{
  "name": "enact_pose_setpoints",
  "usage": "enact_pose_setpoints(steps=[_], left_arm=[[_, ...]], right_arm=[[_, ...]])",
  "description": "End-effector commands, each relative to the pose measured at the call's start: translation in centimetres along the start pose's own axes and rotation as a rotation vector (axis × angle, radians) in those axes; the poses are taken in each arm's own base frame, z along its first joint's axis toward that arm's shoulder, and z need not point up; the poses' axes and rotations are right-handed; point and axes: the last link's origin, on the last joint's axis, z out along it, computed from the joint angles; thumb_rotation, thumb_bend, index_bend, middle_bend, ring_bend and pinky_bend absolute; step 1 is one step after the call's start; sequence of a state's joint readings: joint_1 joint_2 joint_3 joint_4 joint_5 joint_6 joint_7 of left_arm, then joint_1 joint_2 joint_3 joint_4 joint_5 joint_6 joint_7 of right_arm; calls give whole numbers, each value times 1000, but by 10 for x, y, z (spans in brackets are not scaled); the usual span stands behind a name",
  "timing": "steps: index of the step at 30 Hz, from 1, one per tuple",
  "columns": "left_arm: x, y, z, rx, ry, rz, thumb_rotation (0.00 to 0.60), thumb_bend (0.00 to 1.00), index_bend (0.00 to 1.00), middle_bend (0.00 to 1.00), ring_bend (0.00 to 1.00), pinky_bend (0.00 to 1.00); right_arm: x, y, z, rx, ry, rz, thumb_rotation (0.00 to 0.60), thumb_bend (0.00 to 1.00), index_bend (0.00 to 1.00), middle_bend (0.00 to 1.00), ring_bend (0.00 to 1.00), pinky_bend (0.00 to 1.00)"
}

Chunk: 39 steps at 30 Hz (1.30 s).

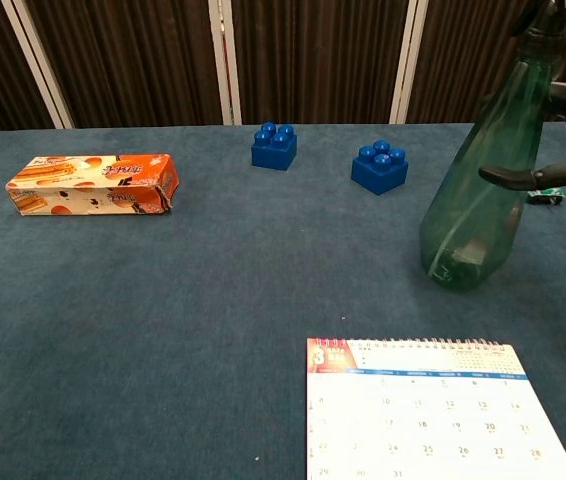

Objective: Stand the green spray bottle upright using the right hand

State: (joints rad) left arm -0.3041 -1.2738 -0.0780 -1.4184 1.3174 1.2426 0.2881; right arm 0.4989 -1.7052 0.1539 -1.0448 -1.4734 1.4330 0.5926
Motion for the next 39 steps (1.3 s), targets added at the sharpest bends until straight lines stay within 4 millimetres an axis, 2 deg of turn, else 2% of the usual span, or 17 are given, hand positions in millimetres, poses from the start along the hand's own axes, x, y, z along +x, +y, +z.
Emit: enact_pose_setpoints(steps=[1, 13, 16, 18, 20, 26, 33, 39], left_arm=[[0, 0, 0, 0, -3, 0, 600, 51, 0, 0, 30, 40], [-1, 3, -1, -4, -8, 6, 600, 51, 0, 0, 30, 40], [-1, 3, -1, -4, -8, 6, 600, 51, 0, 0, 30, 40], [-1, 3, -1, -5, -7, 7, 600, 51, 0, 0, 30, 40], [-1, 3, -1, -5, -7, 6, 600, 51, 0, 0, 30, 40], [0, 2, -2, -3, 1, 3, 600, 51, 0, 0, 30, 40], [2, 2, -4, -6, 7, 1, 600, 51, 0, 0, 30, 41], [2, 2, -5, -5, 10, 0, 600, 52, 0, 0, 30, 41]], right_arm=[[0, 0, 0, -4, 3, 13, 600, 380, 1000, 205, 0, 55], [2, 0, -9, -1, 6, 41, 600, 377, 906, 183, 0, 52], [1, 0, -13, 2, 4, 42, 600, 359, 808, 162, 0, 51], [1, 0, -14, 7, 0, 40, 600, 328, 689, 128, 0, 51], [2, -1, -16, 13, 0, 33, 600, 317, 617, 100, 0, 50], [2, -2, -23, 26, -8, 12, 600, 299, 534, 40, 0, 30], [-3, -2, -33, 31, -31, -15, 600, 294, 489, 17, 0, 17], [-6, -1, -41, 33, -53, -41, 600, 271, 338, 0, 0, 2]])
